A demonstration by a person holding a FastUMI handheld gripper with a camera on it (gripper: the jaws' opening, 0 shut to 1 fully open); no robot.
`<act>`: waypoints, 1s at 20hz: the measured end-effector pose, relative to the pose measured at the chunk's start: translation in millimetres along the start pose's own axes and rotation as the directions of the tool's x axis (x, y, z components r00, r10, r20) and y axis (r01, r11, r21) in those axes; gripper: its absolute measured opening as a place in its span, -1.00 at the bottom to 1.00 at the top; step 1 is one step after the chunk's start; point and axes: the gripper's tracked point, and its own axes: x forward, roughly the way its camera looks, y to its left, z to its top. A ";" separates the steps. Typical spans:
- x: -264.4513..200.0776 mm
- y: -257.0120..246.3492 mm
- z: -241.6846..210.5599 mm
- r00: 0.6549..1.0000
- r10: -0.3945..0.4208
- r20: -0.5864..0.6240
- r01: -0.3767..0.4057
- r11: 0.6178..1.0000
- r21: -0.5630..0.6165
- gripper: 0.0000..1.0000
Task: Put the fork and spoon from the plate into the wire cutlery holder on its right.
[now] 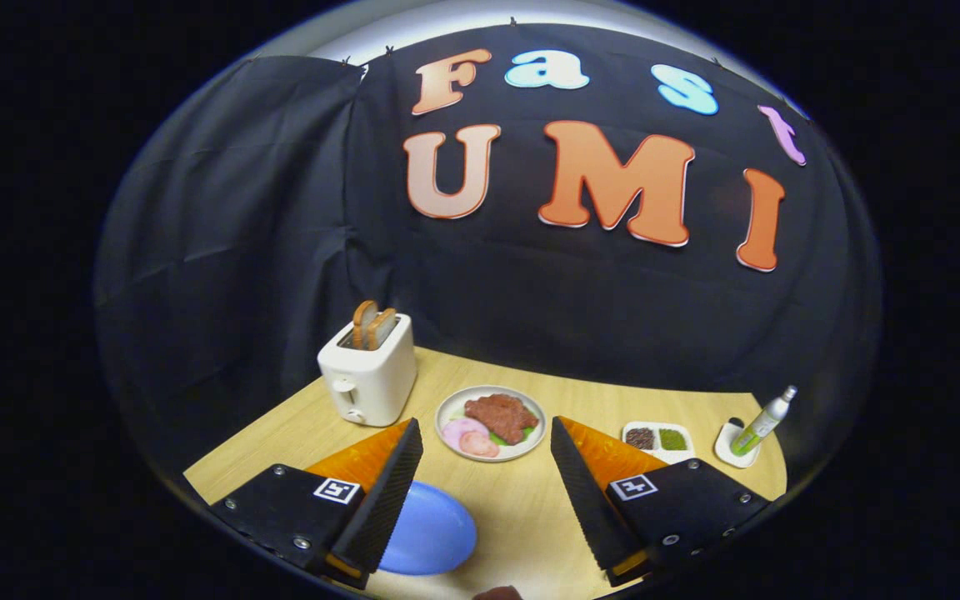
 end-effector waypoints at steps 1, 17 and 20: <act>2.4 13.2 -8.0 0.999 0.020 -0.025 -0.020 1.000 0.003 0.86; 14.9 120.5 -176.9 0.904 0.066 -0.423 -0.019 0.993 0.113 0.77; 17.3 122.3 -199.6 0.889 0.045 -0.455 0.018 0.991 0.133 0.50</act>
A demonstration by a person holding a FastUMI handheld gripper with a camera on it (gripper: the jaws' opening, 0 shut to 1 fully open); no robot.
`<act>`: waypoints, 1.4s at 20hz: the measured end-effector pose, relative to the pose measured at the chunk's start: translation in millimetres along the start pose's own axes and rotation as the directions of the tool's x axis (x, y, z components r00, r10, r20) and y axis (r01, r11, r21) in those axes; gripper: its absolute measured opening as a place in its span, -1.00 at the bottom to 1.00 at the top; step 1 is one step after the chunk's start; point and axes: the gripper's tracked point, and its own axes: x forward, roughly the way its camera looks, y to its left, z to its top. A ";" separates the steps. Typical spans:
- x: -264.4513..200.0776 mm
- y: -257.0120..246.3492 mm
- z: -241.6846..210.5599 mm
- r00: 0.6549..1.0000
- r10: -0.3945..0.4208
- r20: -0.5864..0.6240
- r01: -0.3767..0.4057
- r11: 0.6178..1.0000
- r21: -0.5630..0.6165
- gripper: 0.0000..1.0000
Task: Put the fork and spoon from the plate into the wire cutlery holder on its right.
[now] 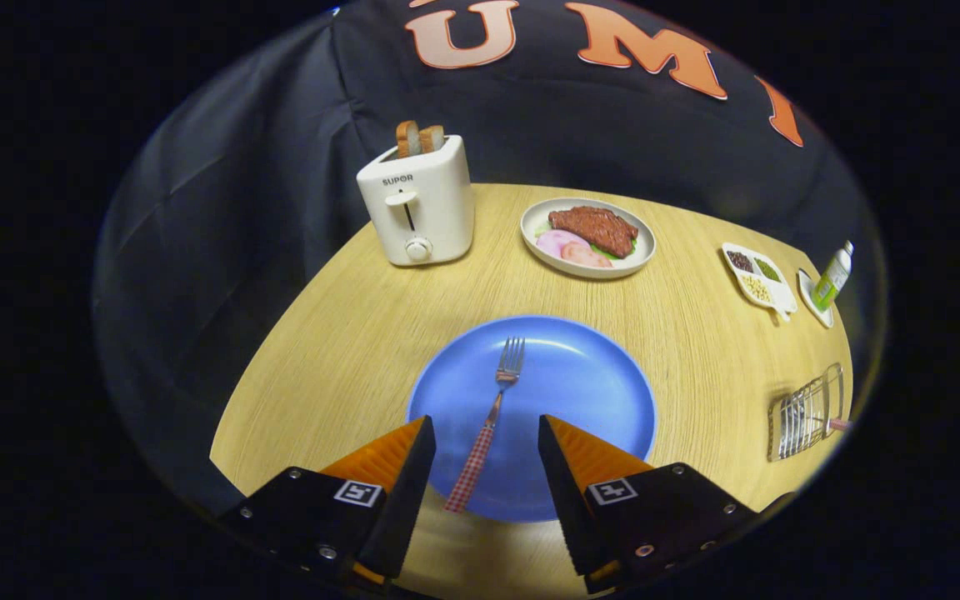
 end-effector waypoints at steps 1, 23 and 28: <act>3.8 0.8 -4.9 1.000 -0.004 -0.008 0.004 1.000 0.002 0.42; 18.6 -11.4 -32.8 0.995 -0.020 -0.100 0.027 0.997 0.071 -0.81; -9.7 -33.4 1.1 0.999 -0.021 -0.030 0.023 0.998 0.060 -0.82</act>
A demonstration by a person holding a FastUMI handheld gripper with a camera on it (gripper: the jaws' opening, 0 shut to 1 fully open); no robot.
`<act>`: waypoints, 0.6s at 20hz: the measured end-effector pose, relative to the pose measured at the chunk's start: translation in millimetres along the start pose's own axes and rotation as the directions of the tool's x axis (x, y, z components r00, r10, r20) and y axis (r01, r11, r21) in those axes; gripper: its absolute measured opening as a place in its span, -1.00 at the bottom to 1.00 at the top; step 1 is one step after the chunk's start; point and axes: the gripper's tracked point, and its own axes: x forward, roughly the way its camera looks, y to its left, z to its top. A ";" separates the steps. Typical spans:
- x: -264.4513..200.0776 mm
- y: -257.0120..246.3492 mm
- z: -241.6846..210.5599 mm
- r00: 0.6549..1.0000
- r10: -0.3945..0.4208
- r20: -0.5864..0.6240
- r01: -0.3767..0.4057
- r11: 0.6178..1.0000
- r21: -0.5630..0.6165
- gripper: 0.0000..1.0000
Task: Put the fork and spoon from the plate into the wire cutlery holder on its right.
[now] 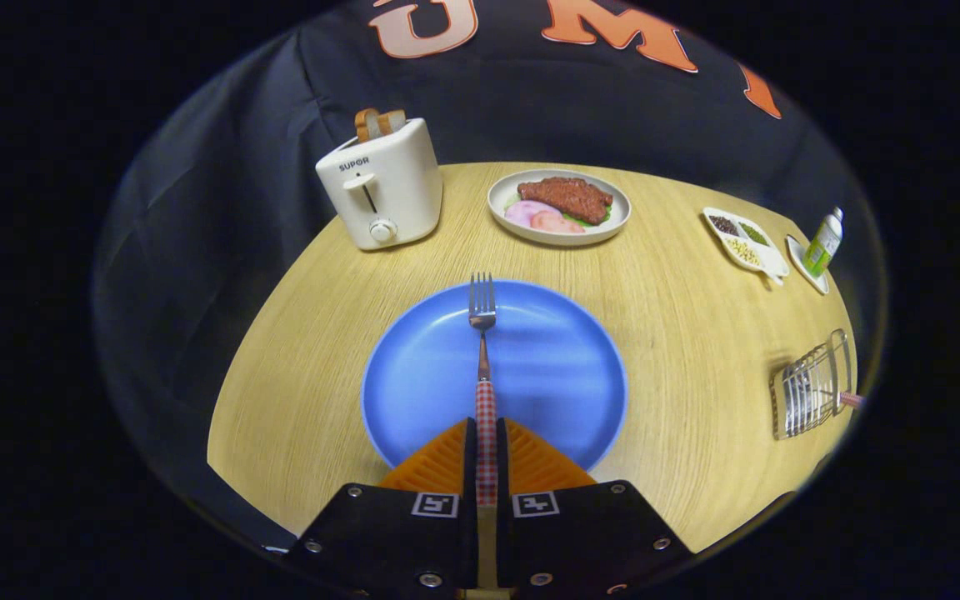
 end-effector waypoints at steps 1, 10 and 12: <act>-8.6 -9.1 8.6 1.000 -0.008 0.017 0.008 1.000 -0.002 -0.82; -95.7 -146.0 48.1 0.986 -0.147 0.075 0.144 0.989 0.046 -0.82; -110.3 -179.9 45.0 0.981 -0.185 0.058 0.182 0.982 0.058 -0.82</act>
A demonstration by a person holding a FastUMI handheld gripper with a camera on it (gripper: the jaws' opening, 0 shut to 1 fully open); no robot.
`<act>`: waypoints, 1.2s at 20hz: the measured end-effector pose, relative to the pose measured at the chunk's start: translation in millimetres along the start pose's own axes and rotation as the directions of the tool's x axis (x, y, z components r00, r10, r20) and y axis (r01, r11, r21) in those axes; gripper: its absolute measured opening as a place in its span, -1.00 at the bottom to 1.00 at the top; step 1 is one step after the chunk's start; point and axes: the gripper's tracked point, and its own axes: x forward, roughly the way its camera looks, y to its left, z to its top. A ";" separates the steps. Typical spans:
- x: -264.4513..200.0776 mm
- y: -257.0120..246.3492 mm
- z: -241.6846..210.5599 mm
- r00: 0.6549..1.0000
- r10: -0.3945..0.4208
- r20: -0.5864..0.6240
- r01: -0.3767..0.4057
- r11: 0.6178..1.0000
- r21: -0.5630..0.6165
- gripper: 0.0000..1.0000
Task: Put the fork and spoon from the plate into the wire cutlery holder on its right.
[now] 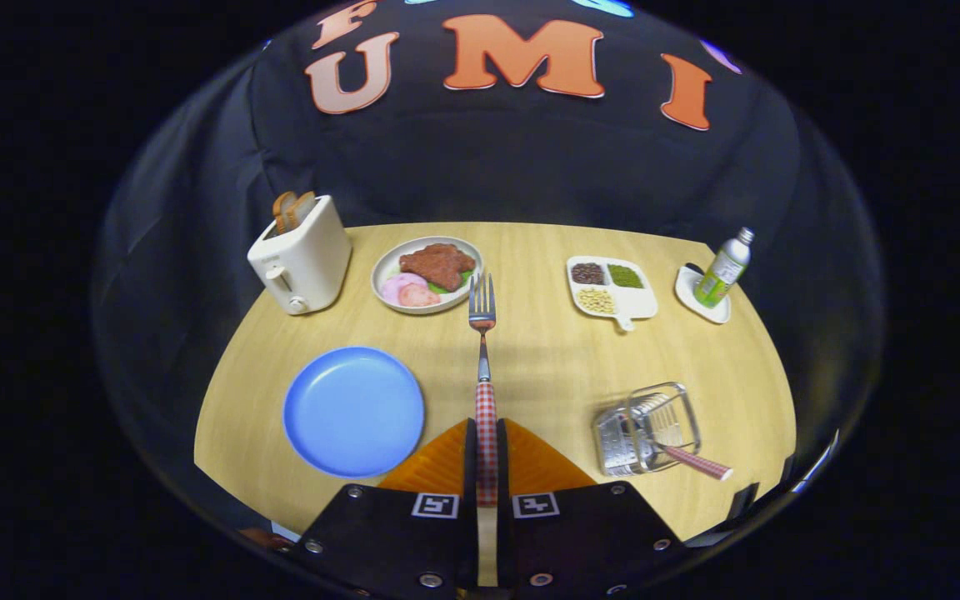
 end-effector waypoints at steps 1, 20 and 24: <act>-4.7 -18.5 1.2 1.000 -0.019 -0.002 0.019 1.000 0.008 -0.82; -39.1 -118.8 -45.4 0.905 0.046 -0.423 -0.036 0.999 0.030 -0.82; -50.1 -123.8 -60.7 0.851 0.036 -0.523 -0.038 0.999 0.008 -0.82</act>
